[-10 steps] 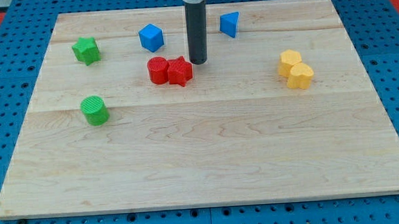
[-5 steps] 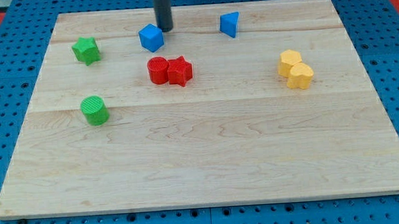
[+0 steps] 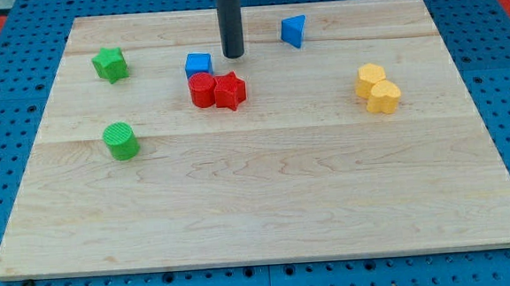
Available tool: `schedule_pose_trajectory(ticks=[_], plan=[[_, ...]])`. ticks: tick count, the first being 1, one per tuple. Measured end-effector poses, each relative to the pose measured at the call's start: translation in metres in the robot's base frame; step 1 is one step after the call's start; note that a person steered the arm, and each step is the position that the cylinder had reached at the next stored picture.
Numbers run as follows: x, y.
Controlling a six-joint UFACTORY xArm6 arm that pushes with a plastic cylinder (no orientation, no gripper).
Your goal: Keep blue cube vertically below green star
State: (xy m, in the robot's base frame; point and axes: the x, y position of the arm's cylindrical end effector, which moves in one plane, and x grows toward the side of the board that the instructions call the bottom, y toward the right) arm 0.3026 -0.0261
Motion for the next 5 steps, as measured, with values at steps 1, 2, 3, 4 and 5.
schedule_pose_trajectory(ticks=[1,2,3,4,5], plan=[[0.028,-0.052],[0.027,-0.127],[0.018,-0.141],[0.056,-0.175],[0.091,-0.178]])
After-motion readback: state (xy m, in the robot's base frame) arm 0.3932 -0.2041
